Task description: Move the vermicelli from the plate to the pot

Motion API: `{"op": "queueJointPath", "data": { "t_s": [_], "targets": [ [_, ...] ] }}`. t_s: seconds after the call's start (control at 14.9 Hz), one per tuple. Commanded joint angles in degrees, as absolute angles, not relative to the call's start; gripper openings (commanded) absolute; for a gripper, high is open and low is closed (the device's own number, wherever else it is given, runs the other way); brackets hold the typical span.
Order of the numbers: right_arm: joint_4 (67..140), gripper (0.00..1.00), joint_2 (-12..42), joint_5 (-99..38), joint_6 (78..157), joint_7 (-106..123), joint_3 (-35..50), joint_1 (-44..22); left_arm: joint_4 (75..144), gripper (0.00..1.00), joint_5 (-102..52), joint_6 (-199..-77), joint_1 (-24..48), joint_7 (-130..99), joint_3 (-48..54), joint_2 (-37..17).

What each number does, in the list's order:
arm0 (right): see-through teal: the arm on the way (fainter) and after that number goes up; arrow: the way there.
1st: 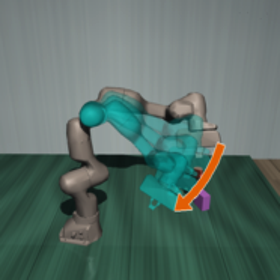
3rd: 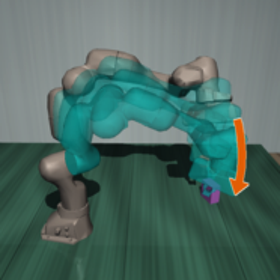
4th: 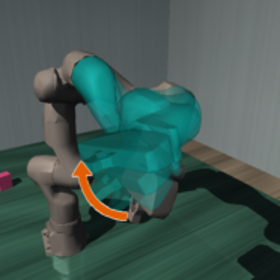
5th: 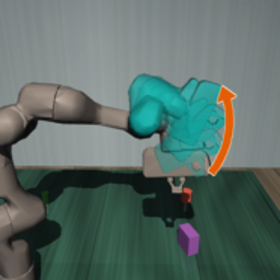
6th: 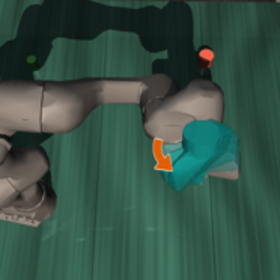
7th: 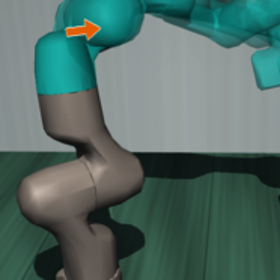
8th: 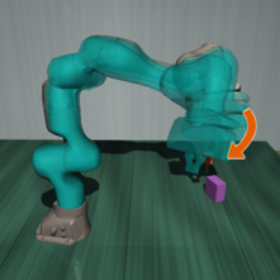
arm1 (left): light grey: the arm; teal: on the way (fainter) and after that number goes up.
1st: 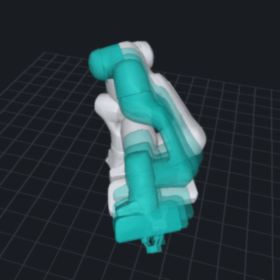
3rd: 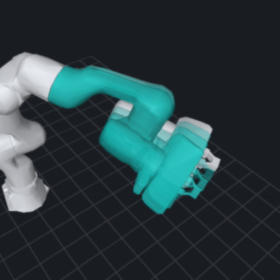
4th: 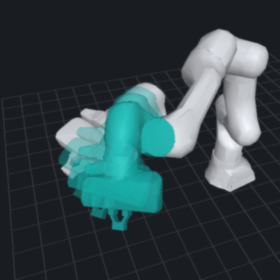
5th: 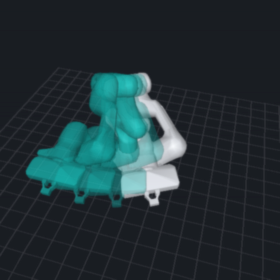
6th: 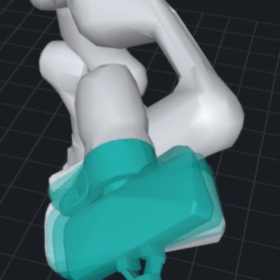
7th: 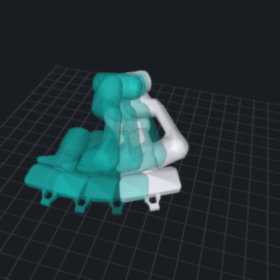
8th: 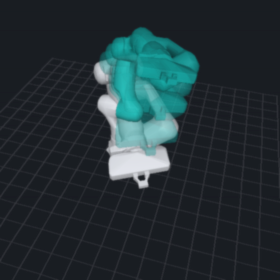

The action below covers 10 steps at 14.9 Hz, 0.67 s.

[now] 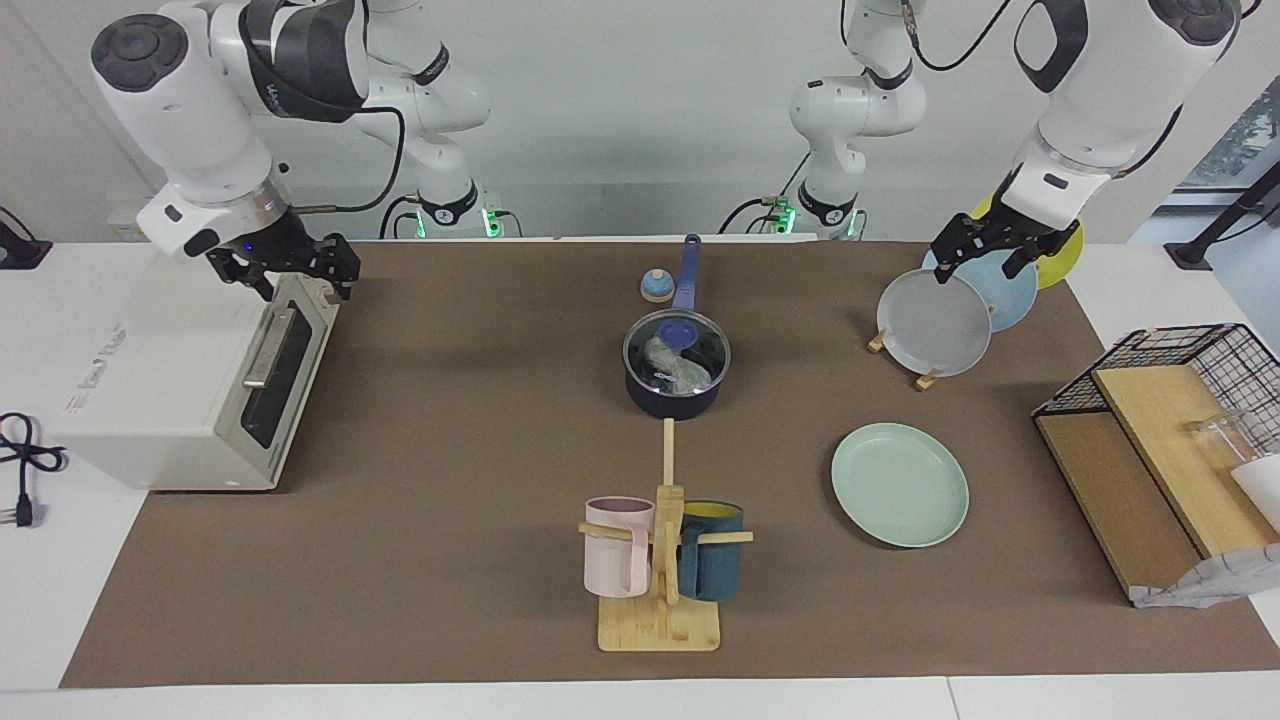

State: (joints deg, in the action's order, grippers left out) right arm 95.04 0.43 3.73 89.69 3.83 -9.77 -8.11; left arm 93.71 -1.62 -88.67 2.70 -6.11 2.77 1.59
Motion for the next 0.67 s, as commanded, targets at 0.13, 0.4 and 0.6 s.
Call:
{"op": "queueJointPath", "data": {
  "t_s": [0.13,0.4,0.6],
  "targets": [
    [91.7,1.0,1.0,3.3,88.4,5.1,-9.2,-7.6,95.4,1.0,-0.5,-88.7,3.0,-5.9,2.5,3.3],
    [91.8,1.0,0.9,3.3,88.3,5.2,-9.1,-7.6,95.4,1.0,-0.5,-88.7,3.0,-5.9,2.5,3.3],
    [91.7,1.0,0.9,3.3,88.2,5.1,-9.1,-7.6,95.4,1.0,-0.5,-88.7,3.0,-5.9,2.5,3.3]
  ]
}}
